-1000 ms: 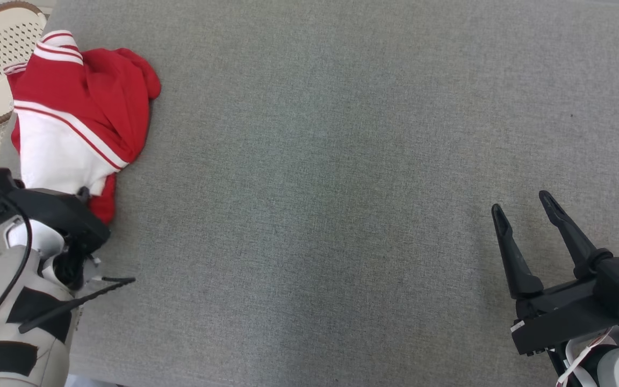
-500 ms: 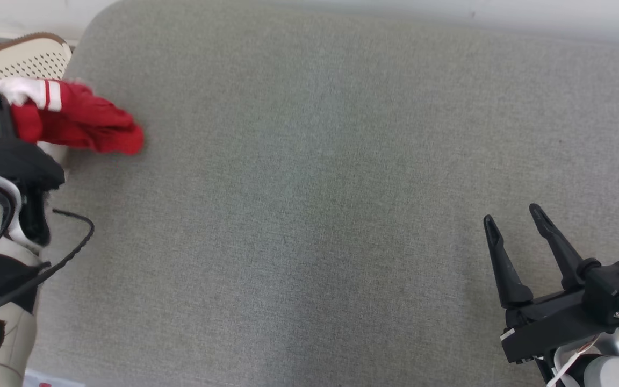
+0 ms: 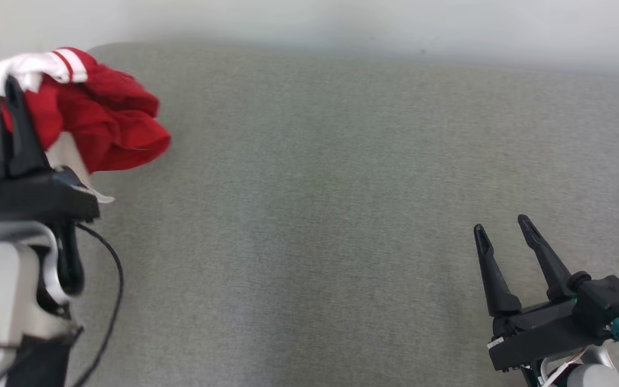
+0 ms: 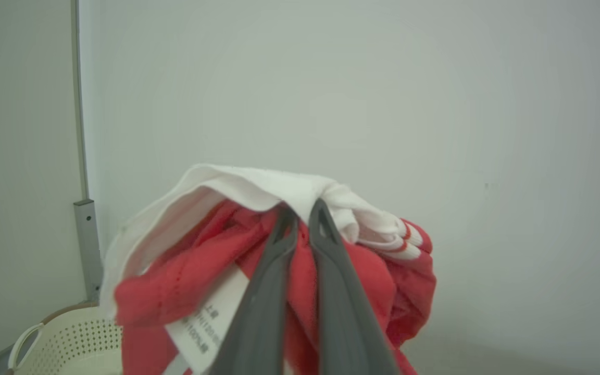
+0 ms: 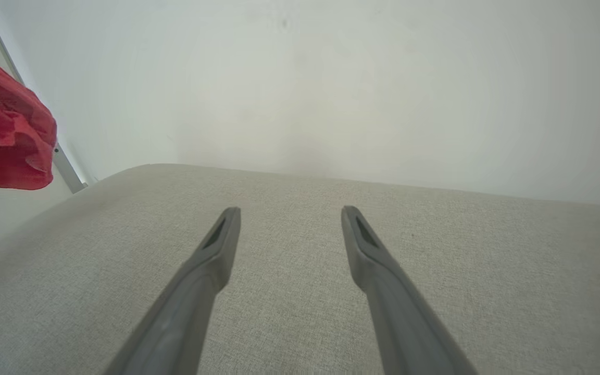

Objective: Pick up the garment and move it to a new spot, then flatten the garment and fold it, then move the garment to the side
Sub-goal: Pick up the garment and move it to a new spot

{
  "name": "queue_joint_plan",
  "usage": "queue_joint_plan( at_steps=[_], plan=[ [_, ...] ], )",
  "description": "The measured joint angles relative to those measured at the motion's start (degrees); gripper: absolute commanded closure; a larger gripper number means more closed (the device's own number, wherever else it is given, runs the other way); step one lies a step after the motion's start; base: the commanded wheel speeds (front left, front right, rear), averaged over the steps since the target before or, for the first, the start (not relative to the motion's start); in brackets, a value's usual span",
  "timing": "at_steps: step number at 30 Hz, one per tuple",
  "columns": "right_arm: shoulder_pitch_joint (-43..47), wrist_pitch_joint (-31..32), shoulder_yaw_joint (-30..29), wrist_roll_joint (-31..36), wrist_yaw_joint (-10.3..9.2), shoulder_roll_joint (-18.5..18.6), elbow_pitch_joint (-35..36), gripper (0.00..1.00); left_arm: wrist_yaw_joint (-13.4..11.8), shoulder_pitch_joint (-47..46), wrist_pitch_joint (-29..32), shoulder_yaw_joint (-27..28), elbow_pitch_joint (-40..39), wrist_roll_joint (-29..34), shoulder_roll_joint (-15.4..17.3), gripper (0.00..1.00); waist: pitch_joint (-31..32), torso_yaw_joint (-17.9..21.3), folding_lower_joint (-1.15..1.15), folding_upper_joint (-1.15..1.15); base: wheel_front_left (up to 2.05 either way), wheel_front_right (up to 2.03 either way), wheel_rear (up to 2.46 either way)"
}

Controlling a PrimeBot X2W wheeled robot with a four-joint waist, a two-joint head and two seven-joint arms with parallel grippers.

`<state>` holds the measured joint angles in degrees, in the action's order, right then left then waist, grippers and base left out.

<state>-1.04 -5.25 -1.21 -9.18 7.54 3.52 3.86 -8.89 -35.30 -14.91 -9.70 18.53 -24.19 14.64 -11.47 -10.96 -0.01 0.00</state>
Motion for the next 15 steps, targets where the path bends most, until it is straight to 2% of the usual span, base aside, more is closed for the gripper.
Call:
queue_joint_plan(
  at_steps=[6,15],
  plan=[
    [0.0,-1.3,0.1,-0.8,0.0,-0.4,-1.7,0.0,-2.3,8.1,0.3,-1.9,-10.3,1.1,-1.6,1.0,1.1,3.5,0.0,0.0,0.0,0.0,0.0],
    [-0.8,-3.1,0.3,-2.9,0.0,-0.6,-3.9,0.0,-1.5,11.9,2.9,-8.7,-16.6,2.0,-4.7,1.0,1.7,10.0,0.0,0.0,0.0,0.0,0.0]
  ],
)
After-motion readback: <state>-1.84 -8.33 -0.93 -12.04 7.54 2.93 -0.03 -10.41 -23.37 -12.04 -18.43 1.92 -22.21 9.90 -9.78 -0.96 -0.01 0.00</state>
